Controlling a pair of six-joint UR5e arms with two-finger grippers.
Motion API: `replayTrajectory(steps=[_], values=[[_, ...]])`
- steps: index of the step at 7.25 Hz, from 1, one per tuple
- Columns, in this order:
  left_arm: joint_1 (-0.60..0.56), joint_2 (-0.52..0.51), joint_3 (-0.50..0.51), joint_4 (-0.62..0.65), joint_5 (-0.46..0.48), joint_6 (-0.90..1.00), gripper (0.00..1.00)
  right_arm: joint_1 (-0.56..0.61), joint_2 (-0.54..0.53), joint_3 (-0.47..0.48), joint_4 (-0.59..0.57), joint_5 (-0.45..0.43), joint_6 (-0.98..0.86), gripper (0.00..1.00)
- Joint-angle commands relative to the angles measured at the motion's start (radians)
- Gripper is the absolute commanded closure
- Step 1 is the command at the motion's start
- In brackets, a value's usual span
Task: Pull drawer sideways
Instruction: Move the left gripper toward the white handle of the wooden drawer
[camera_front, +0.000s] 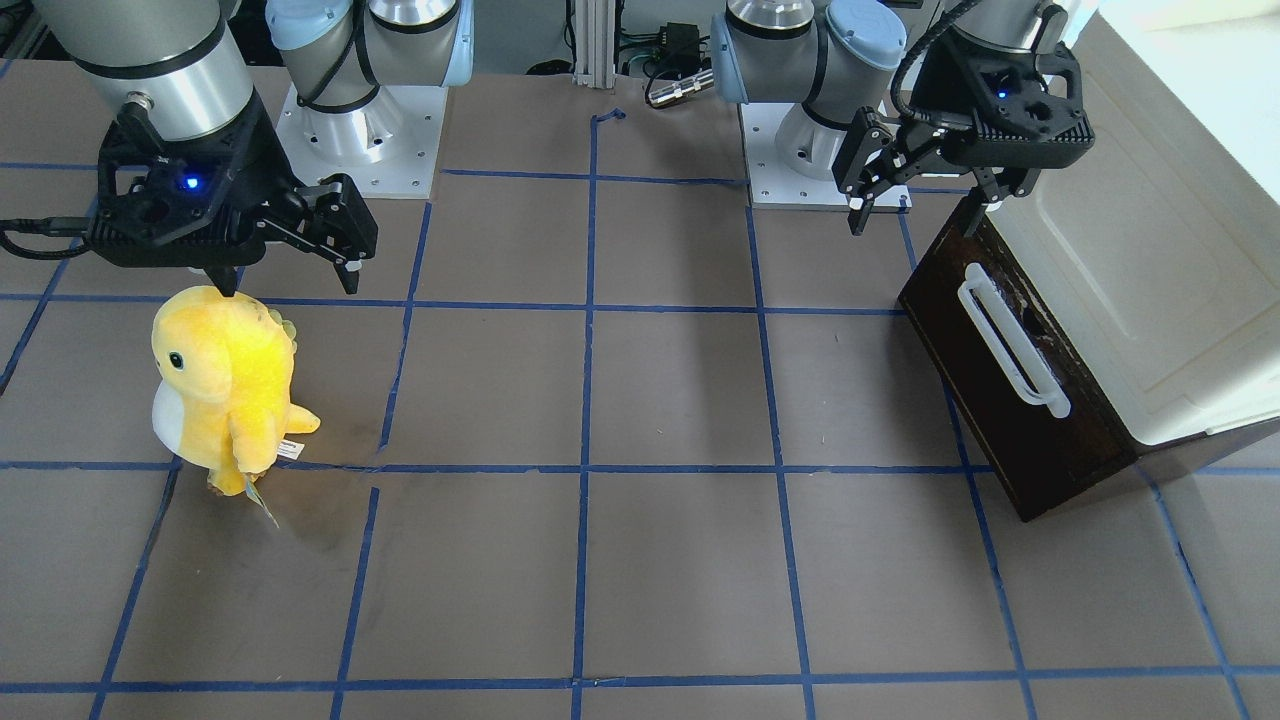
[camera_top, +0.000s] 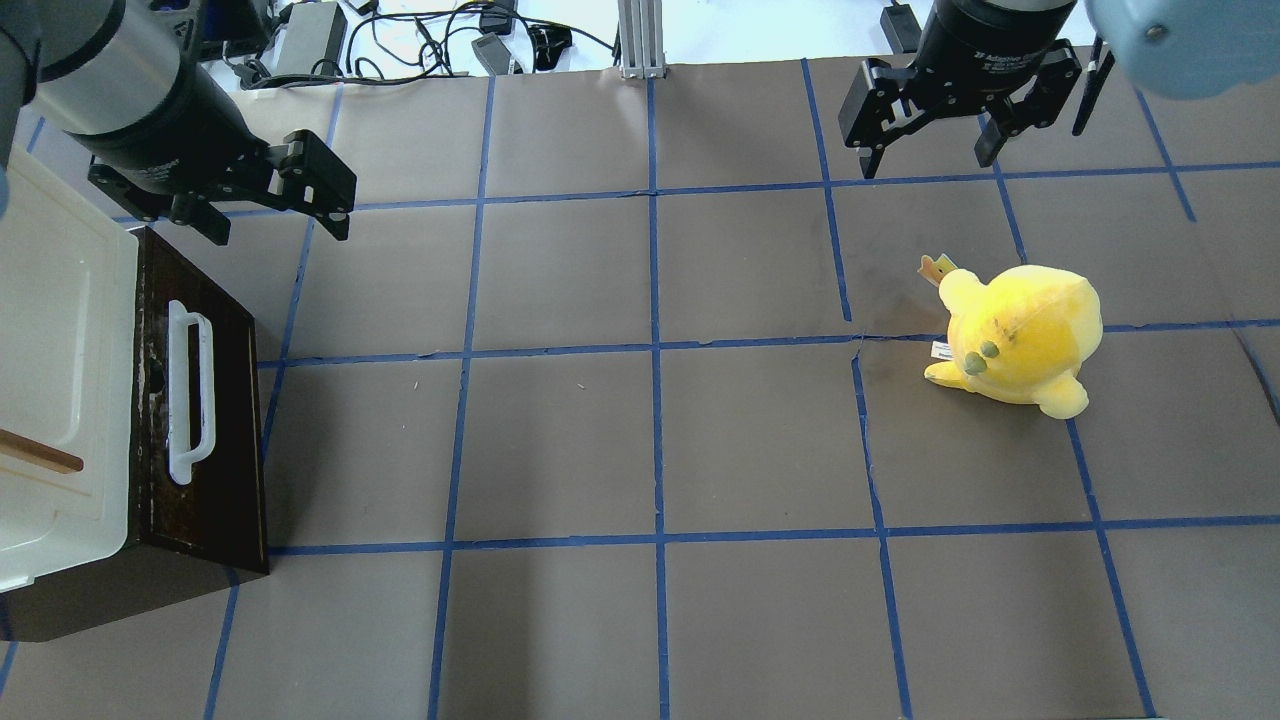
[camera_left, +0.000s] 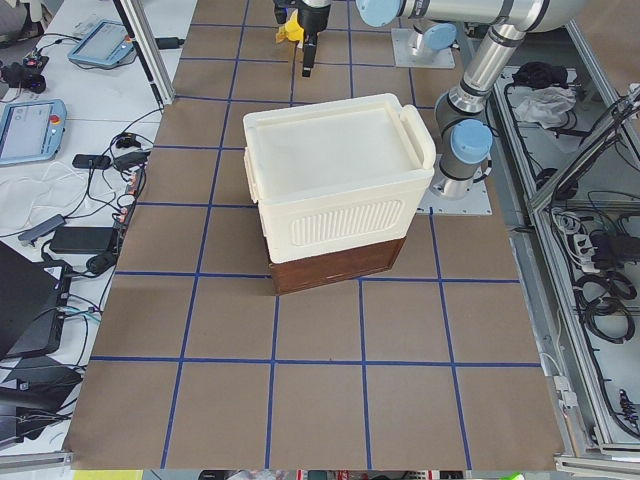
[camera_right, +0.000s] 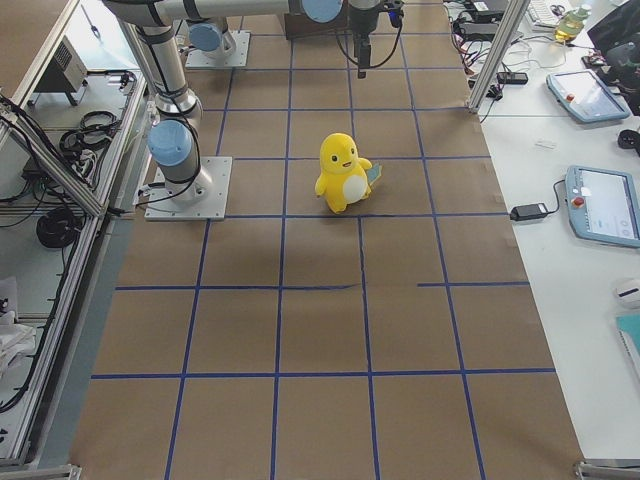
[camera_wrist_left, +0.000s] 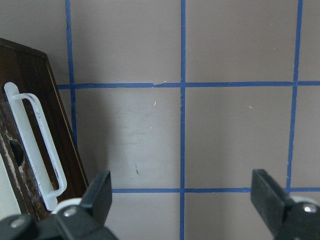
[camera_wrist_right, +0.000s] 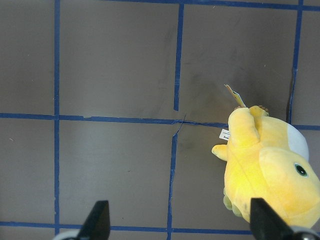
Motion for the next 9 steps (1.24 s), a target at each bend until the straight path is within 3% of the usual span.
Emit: replayTrajectory(steps=[1, 4, 7, 9], values=[[0.0, -0.009, -0.007, 0.025, 0.002, 0.012, 0.0, 0.0, 0.0, 0.0, 0.0, 0.0, 0.001, 0.0], [-0.006, -0.027, -0.011, 0.024, 0.031, -0.02, 0.0, 0.0, 0.0, 0.0, 0.0, 0.0, 0.001, 0.0], [-0.043, -0.076, -0.033, 0.023, 0.217, -0.043, 0.0, 0.0, 0.0, 0.0, 0.0, 0.0, 0.001, 0.0], [-0.122, -0.095, -0.05, 0.033, 0.456, -0.054, 0.0, 0.0, 0.0, 0.0, 0.0, 0.0, 0.001, 0.0]])
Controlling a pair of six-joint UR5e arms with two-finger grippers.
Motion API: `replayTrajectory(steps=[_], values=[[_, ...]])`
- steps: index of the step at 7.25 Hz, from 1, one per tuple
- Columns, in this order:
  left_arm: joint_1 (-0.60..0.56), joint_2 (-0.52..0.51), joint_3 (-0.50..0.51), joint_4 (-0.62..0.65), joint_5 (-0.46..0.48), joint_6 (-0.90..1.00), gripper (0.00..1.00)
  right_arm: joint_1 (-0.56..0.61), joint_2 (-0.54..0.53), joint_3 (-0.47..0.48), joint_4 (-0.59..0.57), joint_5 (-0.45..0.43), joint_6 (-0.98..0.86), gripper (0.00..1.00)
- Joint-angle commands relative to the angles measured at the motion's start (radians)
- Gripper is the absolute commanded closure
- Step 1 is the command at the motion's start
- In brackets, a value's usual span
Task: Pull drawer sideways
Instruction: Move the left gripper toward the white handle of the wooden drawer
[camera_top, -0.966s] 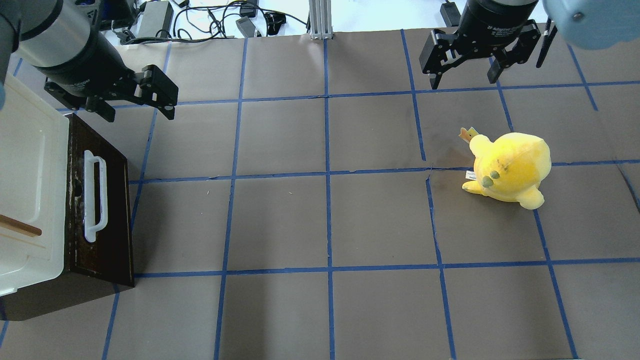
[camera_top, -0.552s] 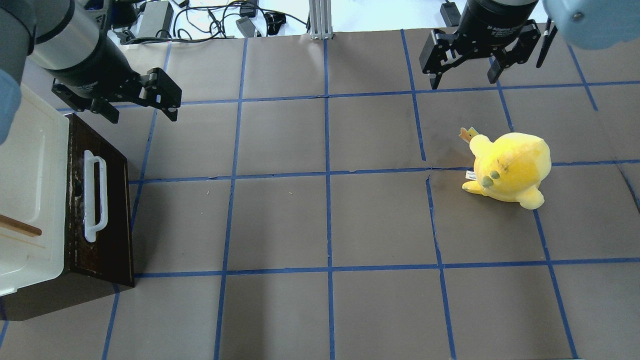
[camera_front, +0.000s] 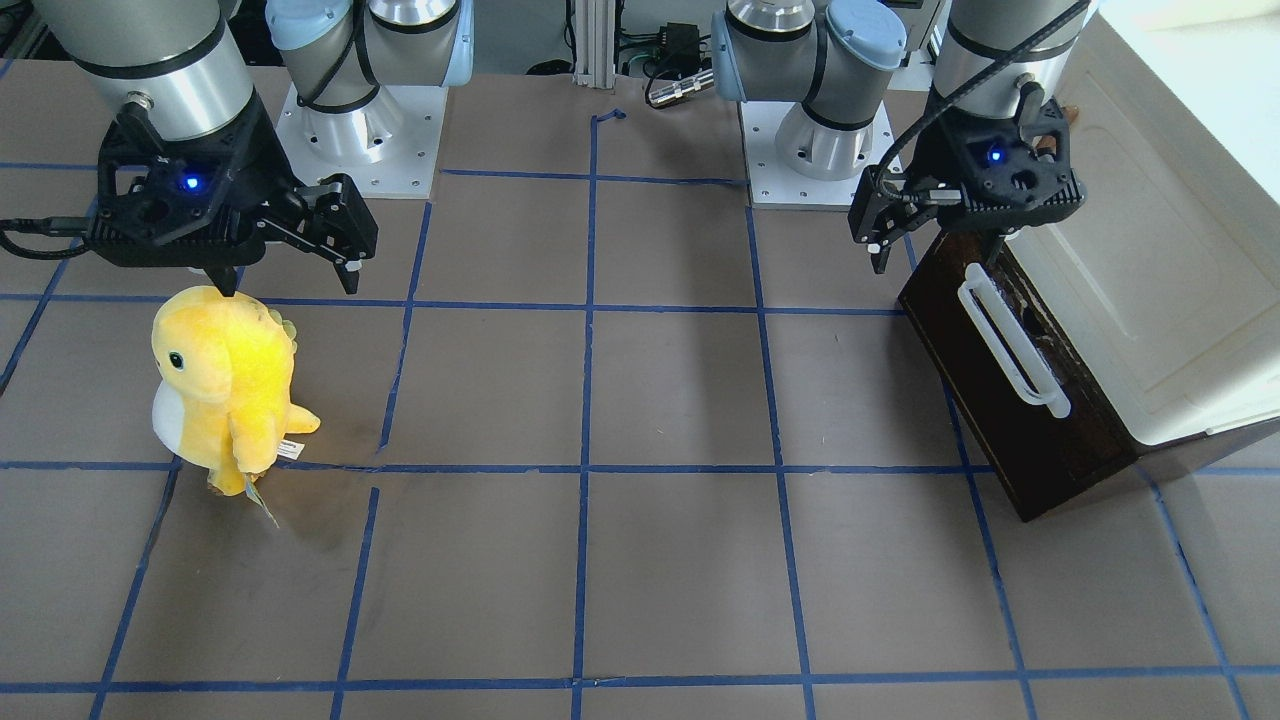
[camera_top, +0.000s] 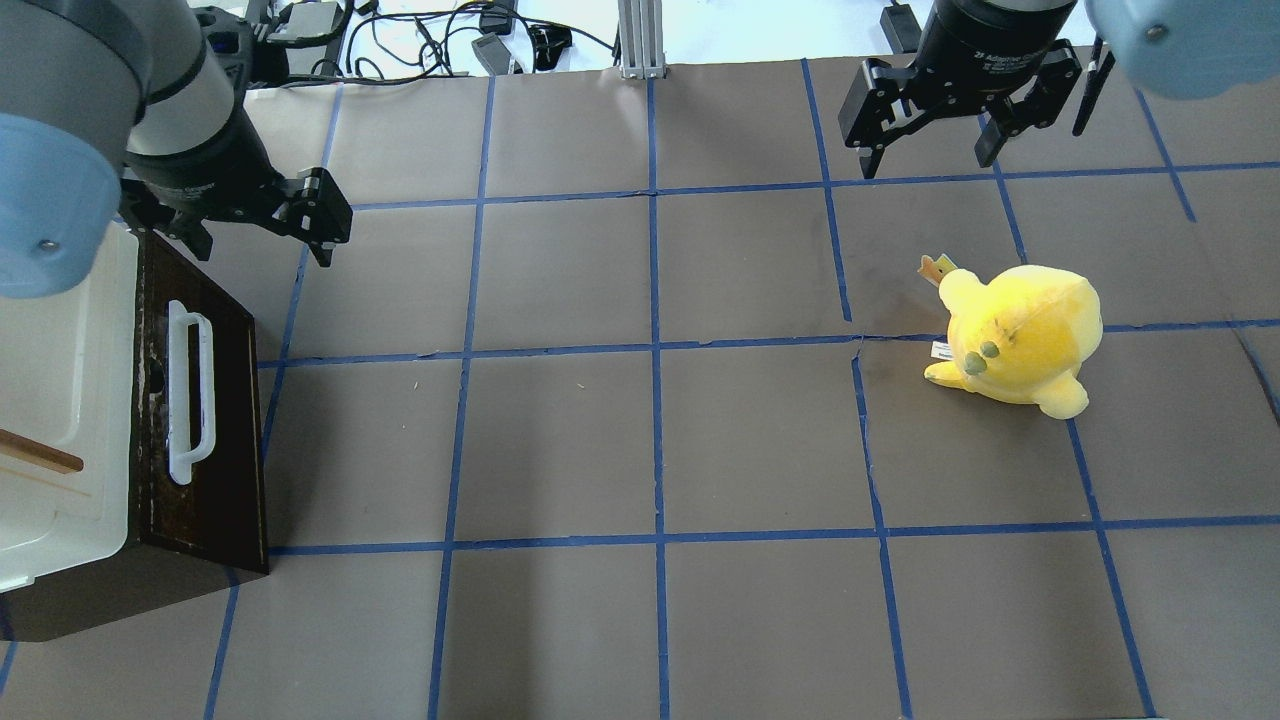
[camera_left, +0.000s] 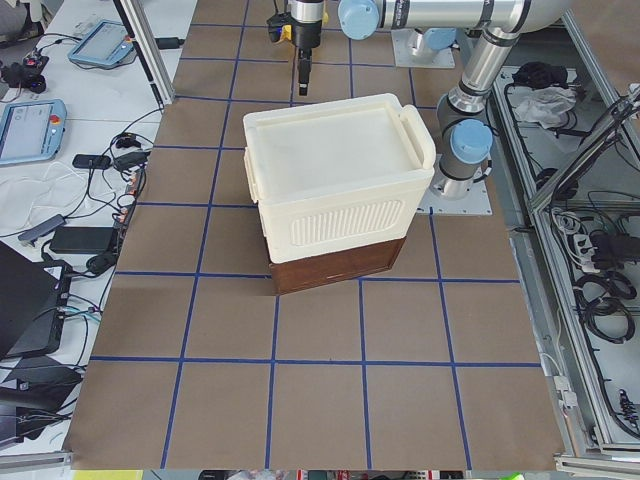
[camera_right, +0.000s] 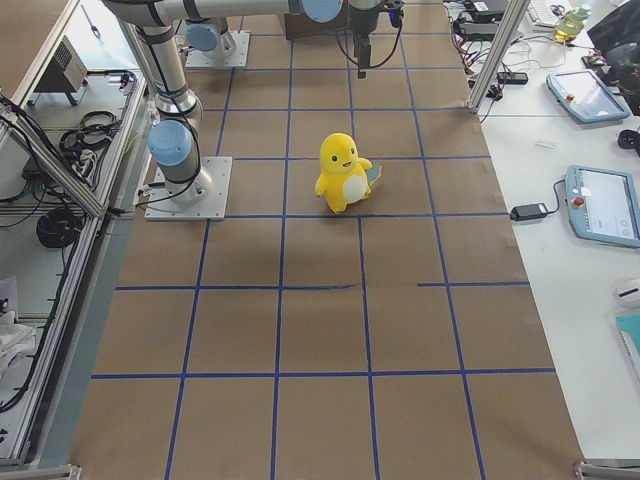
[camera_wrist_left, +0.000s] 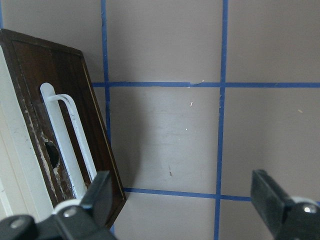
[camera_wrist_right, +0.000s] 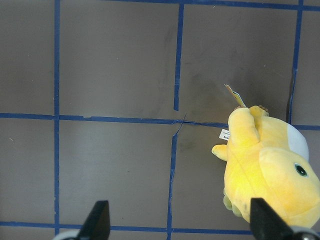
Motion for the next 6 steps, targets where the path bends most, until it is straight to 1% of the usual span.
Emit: replayTrajectory(steps=[1, 3, 4, 6], values=[[-0.062, -0.024, -0.017, -0.003, 0.189, -0.007, 0.0, 0.0, 0.0, 0.0, 0.0, 0.0, 0.001, 0.0], [-0.076, -0.093, -0.115, -0.001, 0.358, -0.075, 0.0, 0.0, 0.0, 0.0, 0.0, 0.0, 0.001, 0.0], [-0.076, -0.118, -0.133, 0.004, 0.48, -0.083, 0.0, 0.0, 0.0, 0.0, 0.0, 0.0, 0.001, 0.0], [-0.09, -0.199, -0.14, 0.003, 0.501, -0.128, 0.0, 0.0, 0.0, 0.0, 0.0, 0.0, 0.001, 0.0]])
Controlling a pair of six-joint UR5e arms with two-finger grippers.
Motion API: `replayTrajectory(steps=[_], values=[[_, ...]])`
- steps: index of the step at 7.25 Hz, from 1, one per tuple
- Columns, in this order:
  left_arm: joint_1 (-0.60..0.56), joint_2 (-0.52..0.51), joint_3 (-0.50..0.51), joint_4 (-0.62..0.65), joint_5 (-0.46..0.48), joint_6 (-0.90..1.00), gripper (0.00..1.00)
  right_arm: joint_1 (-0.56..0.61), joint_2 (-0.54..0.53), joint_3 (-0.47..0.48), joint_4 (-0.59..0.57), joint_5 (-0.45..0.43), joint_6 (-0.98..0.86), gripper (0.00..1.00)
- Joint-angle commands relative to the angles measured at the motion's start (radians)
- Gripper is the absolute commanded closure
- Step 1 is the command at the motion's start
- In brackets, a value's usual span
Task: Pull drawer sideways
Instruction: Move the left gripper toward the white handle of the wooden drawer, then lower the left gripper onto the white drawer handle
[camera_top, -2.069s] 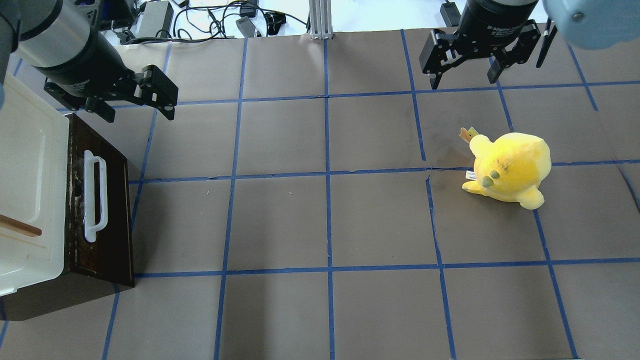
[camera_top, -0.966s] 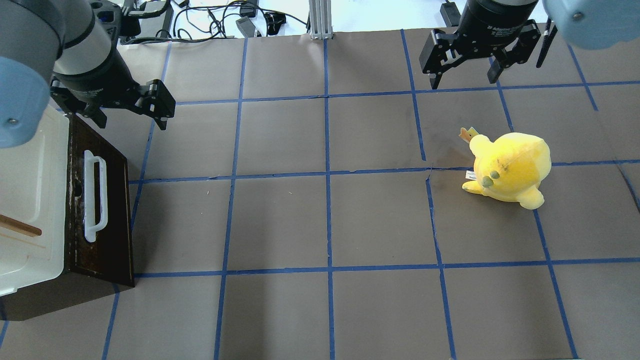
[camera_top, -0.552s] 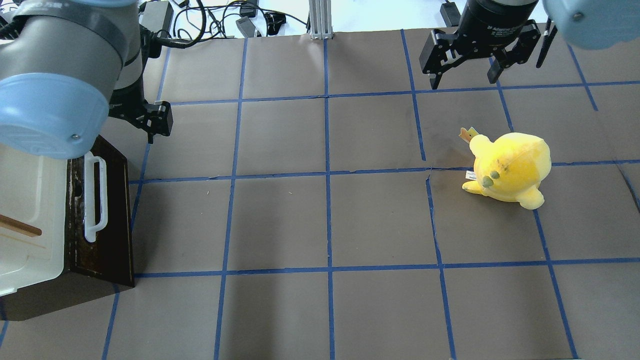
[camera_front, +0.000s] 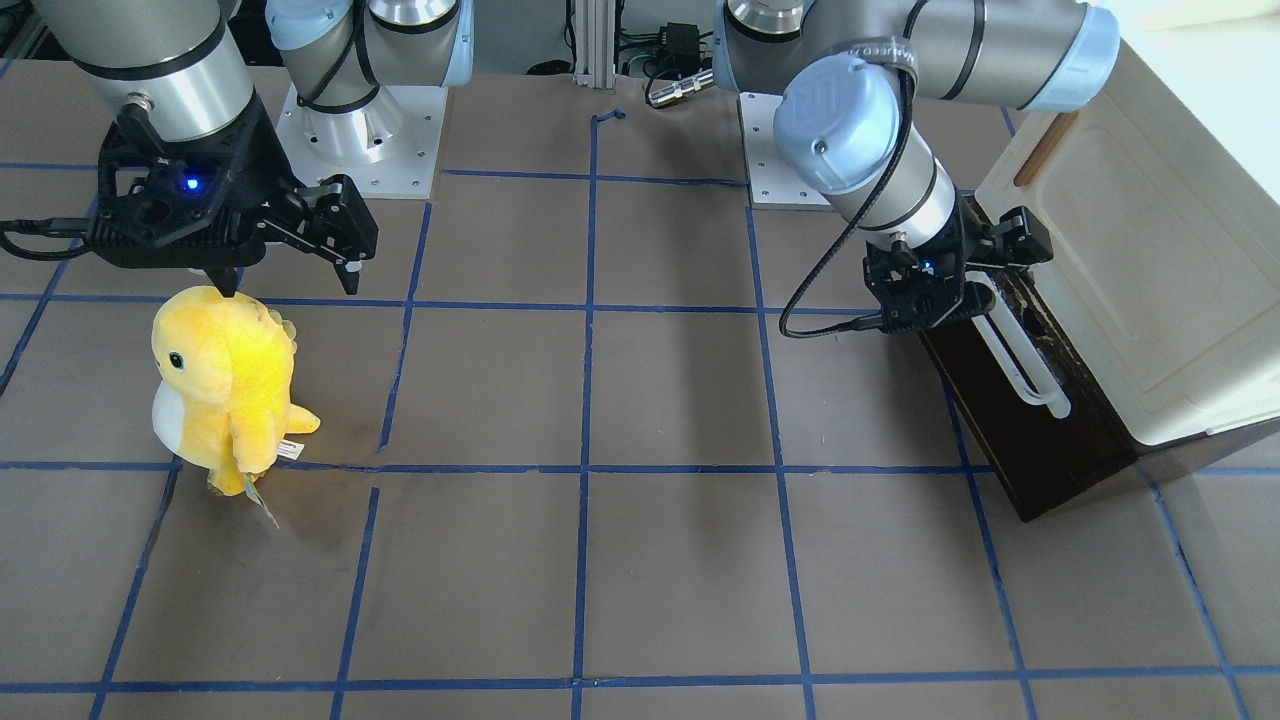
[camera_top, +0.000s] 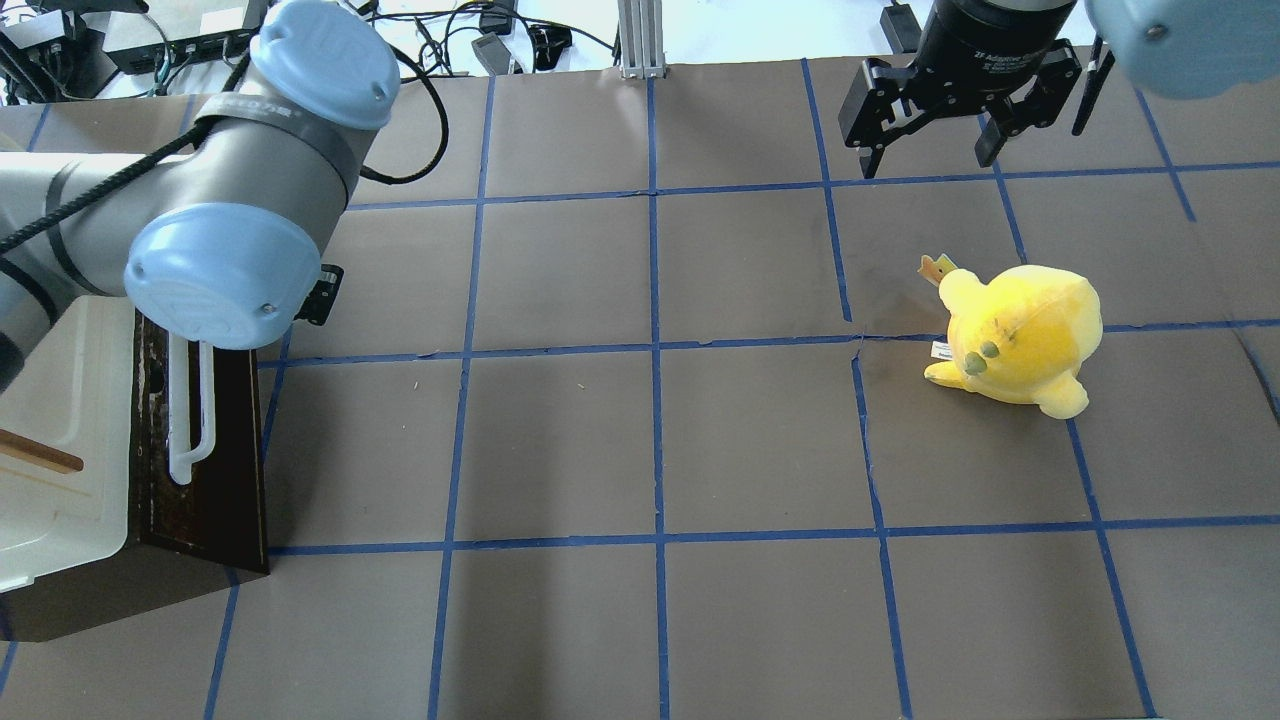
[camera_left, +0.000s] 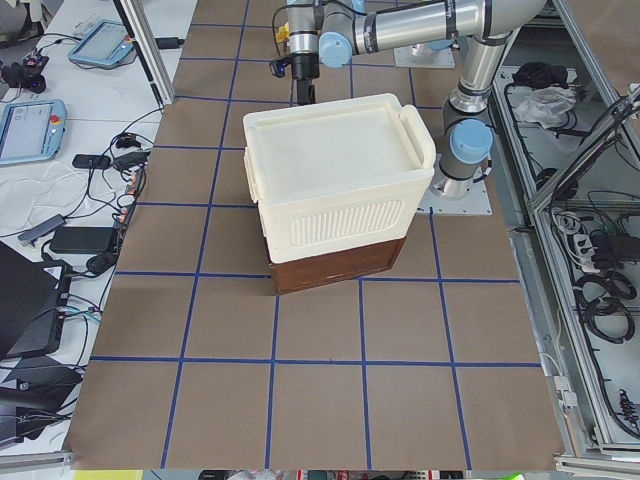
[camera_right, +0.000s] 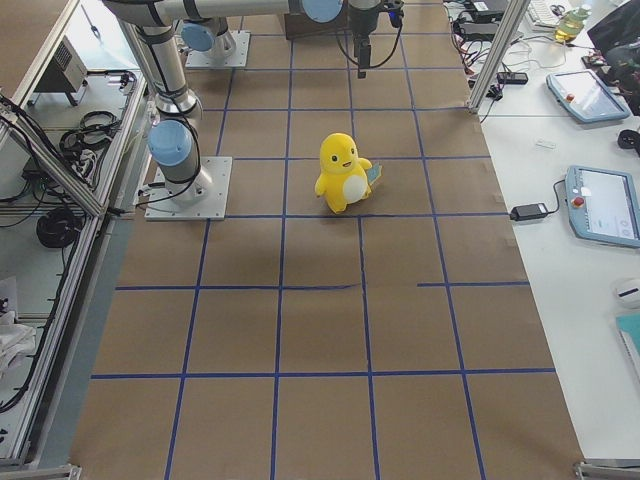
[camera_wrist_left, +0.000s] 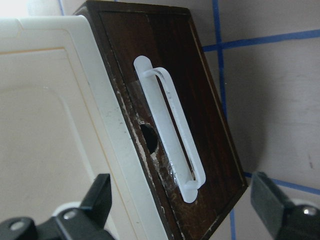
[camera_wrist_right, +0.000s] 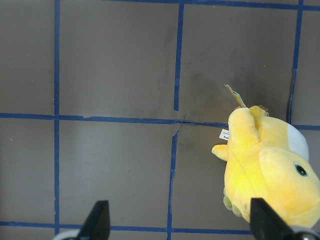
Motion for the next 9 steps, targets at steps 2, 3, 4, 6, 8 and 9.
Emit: replayTrajectory(steps=[2, 3, 4, 6, 8, 9], values=[[-0.015, -0.127, -0.04, 0.004, 0.187, -0.104, 0.03, 0.0, 0.0, 0.0, 0.0, 0.0, 0.0, 0.0], [-0.013, -0.137, -0.08, 0.005, 0.249, -0.121, 0.06, 0.0, 0.0, 0.0, 0.0, 0.0, 0.0, 0.0], [-0.013, -0.15, -0.079, 0.007, 0.253, -0.129, 0.06, 0.0, 0.0, 0.0, 0.0, 0.0, 0.0, 0.0], [-0.007, -0.183, -0.105, 0.016, 0.311, -0.177, 0.06, 0.0, 0.0, 0.0, 0.0, 0.0, 0.0, 0.0], [0.013, -0.202, -0.111, 0.016, 0.343, -0.179, 0.06, 0.0, 0.0, 0.0, 0.0, 0.0, 0.0, 0.0], [0.014, -0.213, -0.12, 0.016, 0.346, -0.179, 0.06, 0.0, 0.0, 0.0, 0.0, 0.0, -0.002, 0.0]])
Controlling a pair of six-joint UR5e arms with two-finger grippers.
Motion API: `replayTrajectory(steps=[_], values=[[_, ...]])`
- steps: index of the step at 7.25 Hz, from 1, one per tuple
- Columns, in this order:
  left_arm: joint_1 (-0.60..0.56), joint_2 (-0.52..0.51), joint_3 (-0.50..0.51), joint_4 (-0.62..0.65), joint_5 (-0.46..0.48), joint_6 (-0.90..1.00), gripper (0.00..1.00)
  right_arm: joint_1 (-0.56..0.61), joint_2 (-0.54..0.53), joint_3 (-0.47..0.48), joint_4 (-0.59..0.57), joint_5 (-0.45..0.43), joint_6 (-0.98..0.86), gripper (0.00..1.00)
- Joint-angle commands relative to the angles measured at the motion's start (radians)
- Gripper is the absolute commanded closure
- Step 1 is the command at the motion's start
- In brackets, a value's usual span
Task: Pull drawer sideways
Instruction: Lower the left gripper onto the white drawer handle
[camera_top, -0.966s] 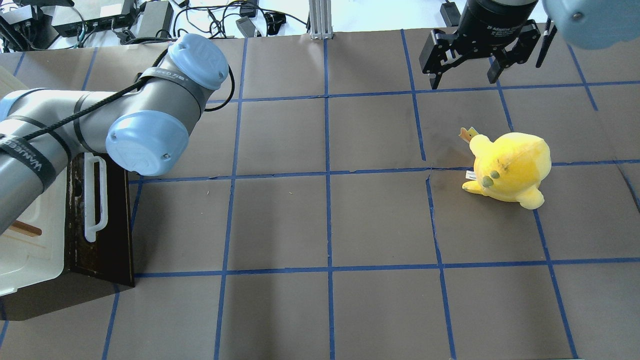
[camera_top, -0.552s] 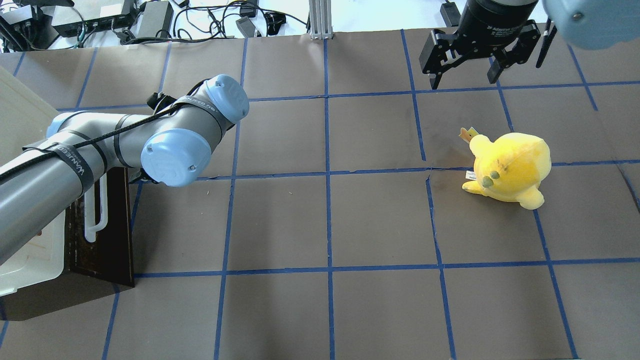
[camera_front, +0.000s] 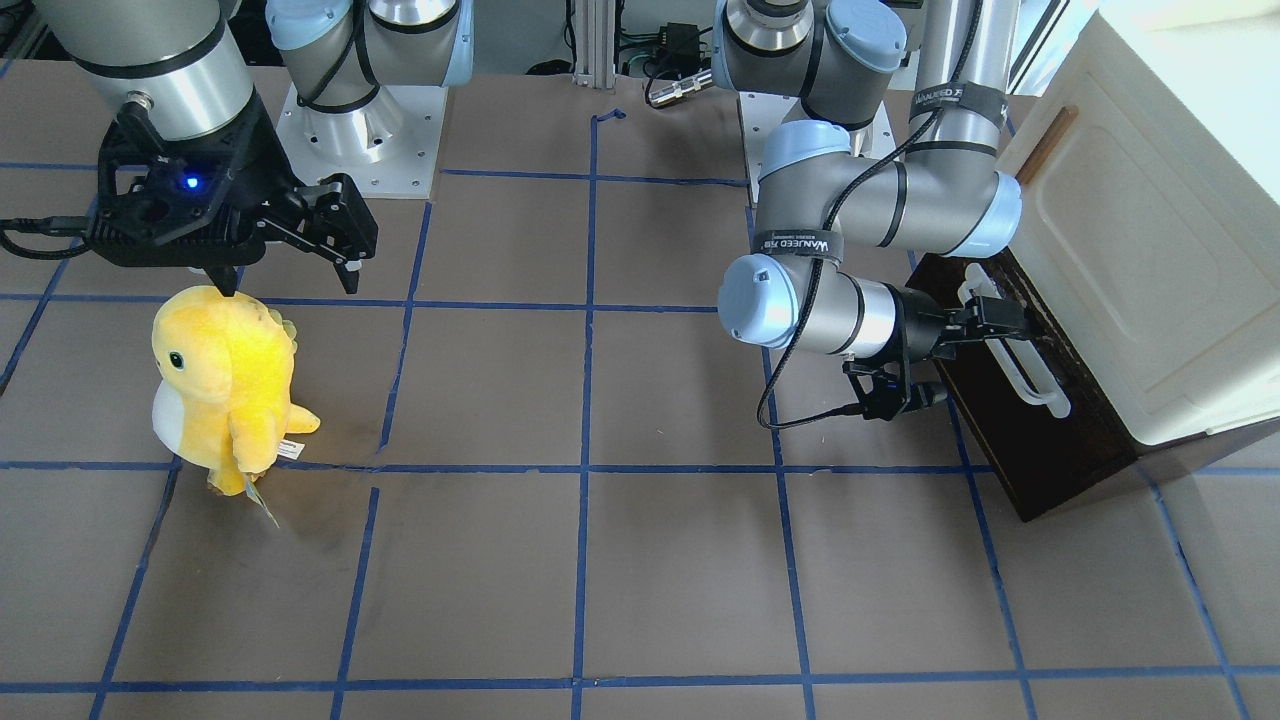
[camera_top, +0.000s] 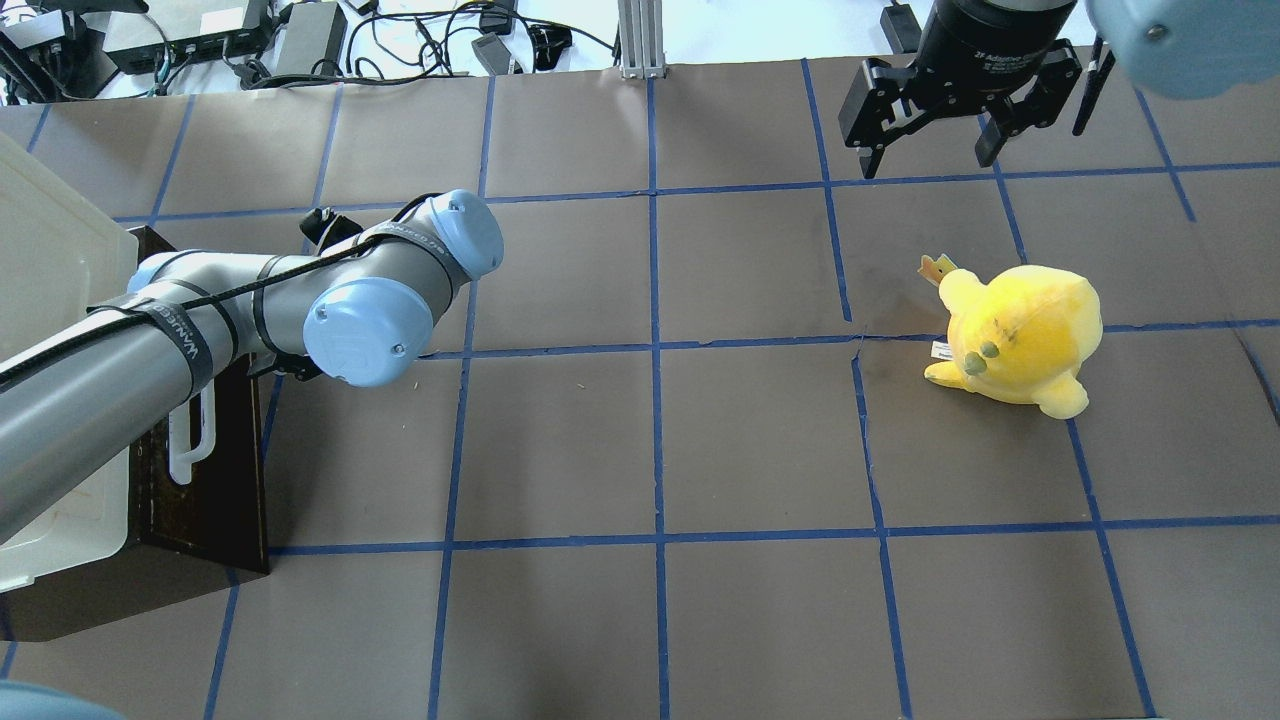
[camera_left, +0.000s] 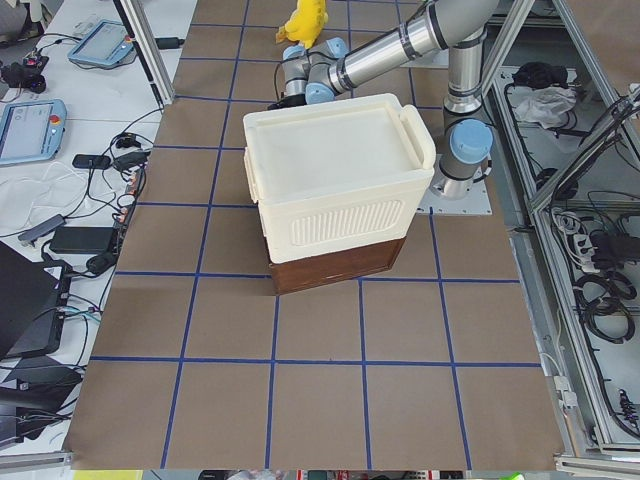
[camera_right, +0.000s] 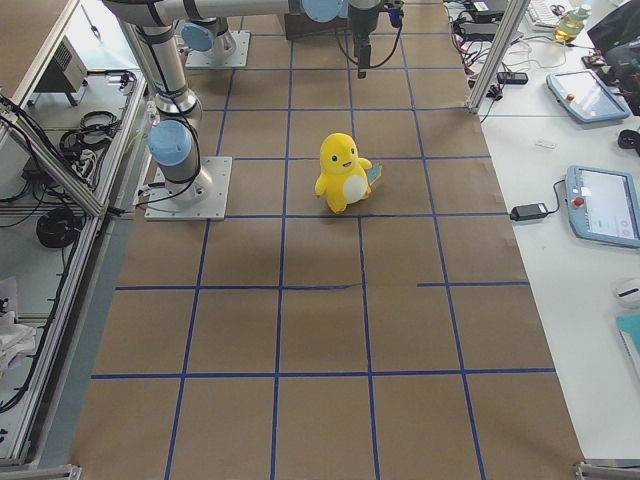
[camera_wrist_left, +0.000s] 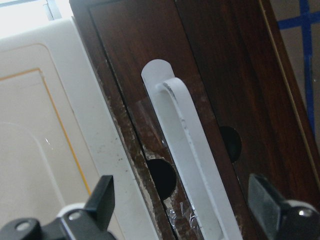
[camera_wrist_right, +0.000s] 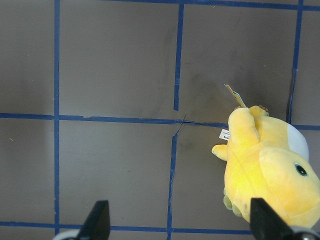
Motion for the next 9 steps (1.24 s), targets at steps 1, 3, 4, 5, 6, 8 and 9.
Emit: replayTrajectory(steps=[1, 3, 4, 5, 6, 8, 9], values=[[0.009, -0.029, -0.015, 0.0, 0.029, -0.002, 0.06, 0.0, 0.0, 0.0, 0.0, 0.0, 0.0, 0.0], [0.017, -0.049, -0.015, 0.0, 0.041, -0.005, 0.06, 0.0, 0.0, 0.0, 0.0, 0.0, 0.0, 0.0], [0.02, -0.054, -0.015, 0.0, 0.043, -0.003, 0.06, 0.0, 0.0, 0.0, 0.0, 0.0, 0.0, 0.0], [0.032, -0.061, -0.018, -0.004, 0.038, -0.005, 0.04, 0.0, 0.0, 0.0, 0.0, 0.0, 0.0, 0.0], [0.035, -0.07, -0.027, -0.005, 0.041, -0.014, 0.04, 0.0, 0.0, 0.0, 0.0, 0.0, 0.0, 0.0], [0.036, -0.075, -0.032, -0.003, 0.051, -0.019, 0.11, 0.0, 0.0, 0.0, 0.0, 0.0, 0.0, 0.0], [0.036, -0.074, -0.032, -0.003, 0.051, -0.019, 0.13, 0.0, 0.0, 0.0, 0.0, 0.0, 0.0, 0.0]])
